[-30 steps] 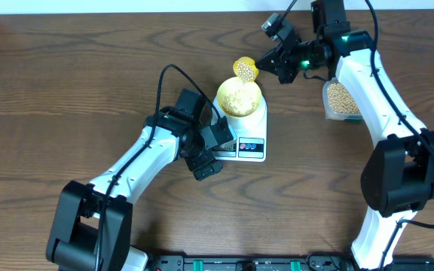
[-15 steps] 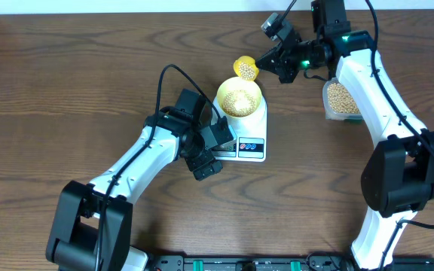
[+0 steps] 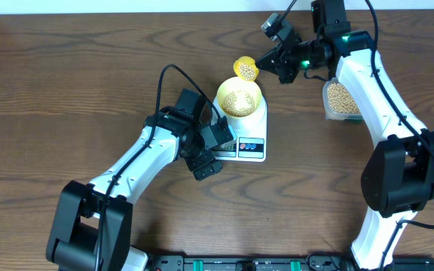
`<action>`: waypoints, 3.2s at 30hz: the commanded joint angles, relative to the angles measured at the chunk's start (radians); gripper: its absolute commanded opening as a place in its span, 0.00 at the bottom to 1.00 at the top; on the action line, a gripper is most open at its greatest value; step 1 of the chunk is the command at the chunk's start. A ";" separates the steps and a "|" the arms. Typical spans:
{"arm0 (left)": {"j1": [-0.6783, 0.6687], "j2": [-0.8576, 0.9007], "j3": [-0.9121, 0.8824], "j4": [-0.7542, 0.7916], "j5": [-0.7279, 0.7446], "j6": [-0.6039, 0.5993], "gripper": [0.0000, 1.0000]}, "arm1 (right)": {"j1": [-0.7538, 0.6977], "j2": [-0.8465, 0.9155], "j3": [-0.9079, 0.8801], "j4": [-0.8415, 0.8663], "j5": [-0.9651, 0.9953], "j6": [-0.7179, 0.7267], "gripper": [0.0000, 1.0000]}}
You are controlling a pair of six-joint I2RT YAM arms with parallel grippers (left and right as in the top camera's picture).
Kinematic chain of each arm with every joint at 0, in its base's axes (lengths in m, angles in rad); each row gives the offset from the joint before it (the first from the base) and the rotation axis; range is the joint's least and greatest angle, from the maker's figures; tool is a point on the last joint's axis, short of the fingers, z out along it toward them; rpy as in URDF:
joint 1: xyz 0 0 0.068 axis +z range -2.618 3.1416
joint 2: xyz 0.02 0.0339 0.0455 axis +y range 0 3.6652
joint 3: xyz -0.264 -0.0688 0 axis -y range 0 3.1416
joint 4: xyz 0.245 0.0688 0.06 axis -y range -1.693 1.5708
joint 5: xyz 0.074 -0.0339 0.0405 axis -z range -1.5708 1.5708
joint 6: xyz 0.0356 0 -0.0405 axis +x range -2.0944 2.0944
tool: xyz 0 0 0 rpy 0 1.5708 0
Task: Scoop item into bowl and weigh 50g on scale
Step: 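Tilt the scoop with the right gripper to pour soybeans into bowl, then move the empty scoop back right toward the soybean tub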
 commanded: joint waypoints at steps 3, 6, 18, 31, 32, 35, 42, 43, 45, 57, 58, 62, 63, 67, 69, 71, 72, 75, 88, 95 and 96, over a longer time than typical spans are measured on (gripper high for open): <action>-0.002 0.007 -0.006 -0.002 -0.011 0.017 0.98 | 0.005 -0.031 -0.002 -0.002 -0.013 -0.015 0.01; -0.002 0.007 -0.006 -0.002 -0.010 0.017 0.98 | 0.005 -0.039 -0.002 -0.001 -0.011 -0.016 0.01; -0.002 0.007 -0.006 -0.002 -0.010 0.017 0.98 | 0.066 -0.077 -0.002 -0.048 0.134 -0.117 0.01; -0.002 0.007 -0.007 -0.002 -0.010 0.017 0.98 | 0.170 -0.077 -0.002 -0.071 0.373 -0.225 0.01; -0.002 0.007 -0.006 -0.002 -0.011 0.017 0.98 | 0.174 -0.077 -0.002 -0.071 0.372 -0.232 0.01; -0.002 0.007 -0.006 -0.002 -0.010 0.017 0.98 | 0.182 -0.077 -0.002 -0.068 0.372 -0.245 0.01; -0.002 0.007 -0.006 -0.002 -0.011 0.017 0.98 | 0.187 -0.077 -0.002 -0.063 0.372 -0.259 0.01; -0.002 0.007 -0.007 -0.002 -0.010 0.017 0.98 | 0.187 -0.077 -0.002 -0.061 0.372 -0.259 0.01; -0.002 0.007 -0.006 -0.002 -0.010 0.017 0.98 | 0.188 -0.077 -0.002 -0.058 0.372 -0.259 0.01; -0.002 0.007 -0.007 -0.002 -0.010 0.017 0.98 | 0.188 -0.077 -0.002 -0.053 0.372 -0.258 0.01; -0.002 0.007 -0.006 -0.002 -0.010 0.017 0.98 | 0.187 -0.077 -0.002 -0.053 0.371 -0.258 0.01; -0.002 0.007 -0.006 -0.002 -0.010 0.017 0.98 | 0.187 -0.077 -0.002 -0.045 0.364 -0.256 0.01; -0.002 0.007 -0.007 -0.002 -0.010 0.017 0.98 | 0.185 -0.077 -0.002 -0.037 0.354 -0.244 0.01; -0.002 0.007 -0.007 -0.002 -0.010 0.017 0.98 | 0.164 -0.077 0.002 0.017 0.306 -0.132 0.01; -0.002 0.007 -0.007 -0.002 -0.010 0.017 0.98 | 0.146 -0.077 0.014 0.032 0.267 -0.095 0.01; -0.002 0.007 -0.007 -0.002 -0.010 0.017 0.98 | 0.124 -0.077 0.033 0.038 0.223 -0.066 0.01; -0.002 0.007 -0.007 -0.002 -0.011 0.017 0.98 | 0.111 -0.077 0.047 0.042 0.203 -0.045 0.01; -0.002 0.007 -0.007 -0.002 -0.011 0.017 0.98 | 0.061 -0.077 0.084 0.080 0.134 0.041 0.01; -0.002 0.007 -0.007 -0.002 -0.011 0.017 0.98 | -0.175 -0.074 0.097 0.374 0.085 0.406 0.01; -0.002 0.007 -0.006 -0.002 -0.011 0.017 0.98 | -0.201 -0.069 0.096 0.363 0.270 0.405 0.01; -0.002 0.007 -0.006 -0.002 -0.010 0.017 0.98 | -0.201 -0.069 0.096 0.367 0.300 0.405 0.01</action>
